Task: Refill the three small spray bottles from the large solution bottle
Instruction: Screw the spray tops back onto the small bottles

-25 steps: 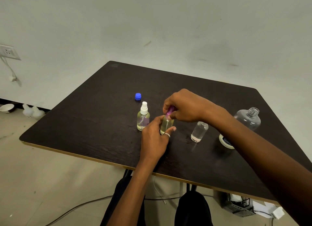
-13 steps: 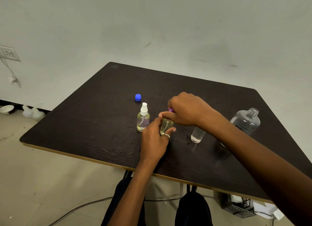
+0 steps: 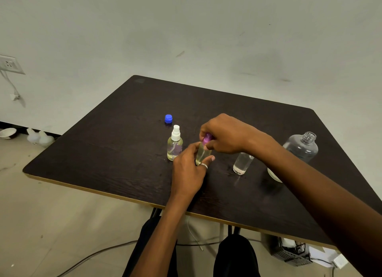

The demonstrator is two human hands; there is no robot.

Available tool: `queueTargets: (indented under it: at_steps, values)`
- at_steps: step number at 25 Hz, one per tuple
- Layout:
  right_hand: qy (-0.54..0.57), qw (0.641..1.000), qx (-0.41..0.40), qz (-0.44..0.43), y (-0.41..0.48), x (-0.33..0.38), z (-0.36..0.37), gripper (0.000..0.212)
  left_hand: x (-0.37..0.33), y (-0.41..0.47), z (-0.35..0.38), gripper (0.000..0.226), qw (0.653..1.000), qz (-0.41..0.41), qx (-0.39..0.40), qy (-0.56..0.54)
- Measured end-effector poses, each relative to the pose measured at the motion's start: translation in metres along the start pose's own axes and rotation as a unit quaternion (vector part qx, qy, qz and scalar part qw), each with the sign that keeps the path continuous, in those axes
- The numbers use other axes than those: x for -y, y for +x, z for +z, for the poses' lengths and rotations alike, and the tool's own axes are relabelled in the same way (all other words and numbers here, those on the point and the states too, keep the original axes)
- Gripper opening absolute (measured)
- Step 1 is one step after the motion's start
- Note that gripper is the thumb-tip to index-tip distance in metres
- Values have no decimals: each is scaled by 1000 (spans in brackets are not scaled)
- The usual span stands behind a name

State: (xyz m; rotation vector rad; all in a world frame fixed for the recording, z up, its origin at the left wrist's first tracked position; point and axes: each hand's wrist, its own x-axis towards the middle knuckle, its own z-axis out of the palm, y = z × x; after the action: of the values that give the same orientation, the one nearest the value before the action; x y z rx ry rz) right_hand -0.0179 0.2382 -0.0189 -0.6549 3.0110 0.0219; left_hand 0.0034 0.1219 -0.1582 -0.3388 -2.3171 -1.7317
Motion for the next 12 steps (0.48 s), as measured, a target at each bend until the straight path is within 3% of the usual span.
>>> queueTargets:
  at_steps: [12]
  values:
    - [-73, 994, -37, 67, 1, 8, 11, 28, 0, -1, 0, 40, 1000, 4, 3, 3]
